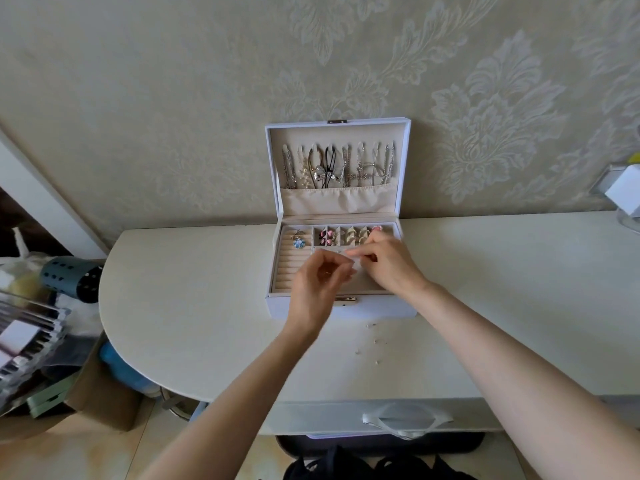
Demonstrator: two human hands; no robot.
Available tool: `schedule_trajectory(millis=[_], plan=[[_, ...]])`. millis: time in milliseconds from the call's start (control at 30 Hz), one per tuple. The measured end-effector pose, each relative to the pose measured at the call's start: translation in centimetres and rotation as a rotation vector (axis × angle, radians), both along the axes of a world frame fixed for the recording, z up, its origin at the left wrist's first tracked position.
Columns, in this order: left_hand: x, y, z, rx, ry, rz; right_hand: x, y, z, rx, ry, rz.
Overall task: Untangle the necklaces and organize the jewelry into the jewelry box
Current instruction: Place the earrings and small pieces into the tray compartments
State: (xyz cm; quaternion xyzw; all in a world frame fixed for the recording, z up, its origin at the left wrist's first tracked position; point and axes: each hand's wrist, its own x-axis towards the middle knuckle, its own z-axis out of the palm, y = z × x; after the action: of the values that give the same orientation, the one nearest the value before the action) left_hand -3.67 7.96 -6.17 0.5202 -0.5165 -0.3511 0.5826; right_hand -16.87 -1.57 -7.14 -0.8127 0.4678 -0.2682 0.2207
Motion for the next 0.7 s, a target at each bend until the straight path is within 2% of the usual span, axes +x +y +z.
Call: schedule_trajectory(millis=[133,300,700], plan=[[1.1,-1.8,0.9,0.197,0.242,-0.118,-0.3,0.0,0.4,0.072,-0.096,-0.013],[2.1,-2.7,1.1,0.322,0.441,-0.196,-0.2,0.3,0.7,0.144,-0.135,0.036],[2.1,-3.0,1.5,0.398,0.417,-0.164,-0.5,0.5,0.6,0.236,-0.351,0.028]])
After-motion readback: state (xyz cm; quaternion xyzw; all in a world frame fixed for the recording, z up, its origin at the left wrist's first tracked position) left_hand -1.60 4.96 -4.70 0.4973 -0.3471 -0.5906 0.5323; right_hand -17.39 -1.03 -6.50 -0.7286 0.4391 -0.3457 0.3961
